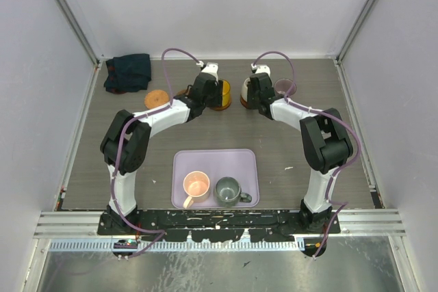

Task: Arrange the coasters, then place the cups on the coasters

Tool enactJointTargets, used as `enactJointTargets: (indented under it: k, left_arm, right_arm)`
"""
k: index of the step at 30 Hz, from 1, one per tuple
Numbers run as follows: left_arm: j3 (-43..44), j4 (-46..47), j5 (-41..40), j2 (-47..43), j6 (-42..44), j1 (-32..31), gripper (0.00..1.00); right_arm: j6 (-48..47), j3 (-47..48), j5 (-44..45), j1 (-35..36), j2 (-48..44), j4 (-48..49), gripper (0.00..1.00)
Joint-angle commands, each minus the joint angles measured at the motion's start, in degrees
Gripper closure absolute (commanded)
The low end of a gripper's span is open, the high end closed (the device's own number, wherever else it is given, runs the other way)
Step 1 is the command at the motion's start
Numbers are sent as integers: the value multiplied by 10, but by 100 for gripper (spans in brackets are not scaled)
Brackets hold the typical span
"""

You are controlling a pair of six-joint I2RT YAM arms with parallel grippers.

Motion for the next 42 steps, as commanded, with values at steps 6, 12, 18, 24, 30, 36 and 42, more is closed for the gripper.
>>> enactJointTargets:
  k: [6, 12, 18, 24, 30, 36, 42]
  left_arm:
    - [-3, 29, -11, -36, -8, 2, 51]
    - [-10, 33, -13, -40, -8, 1, 51]
    - [-19, 36, -12, -46, -9, 1, 51]
    - [-40, 48, -20, -70, -11, 2, 50]
    - [-62, 47, -24, -119, 0, 1, 45]
    - [-127, 10, -19, -215, 6, -1, 42]
    - [-239, -54, -40, -350, -5, -18, 38]
  right_arm:
    - [0, 19, 25, 4, -29, 47, 59]
    - [2, 8, 38, 9, -38, 43, 55]
    - [12, -25, 50, 14, -62, 47, 47]
    - [17, -58, 57, 19, -111, 53, 28]
    - [12, -81, 56, 29, -170, 37, 26]
    - [4, -136, 15, 36, -270, 5, 26]
    - [9, -195, -56, 63, -369, -63, 26]
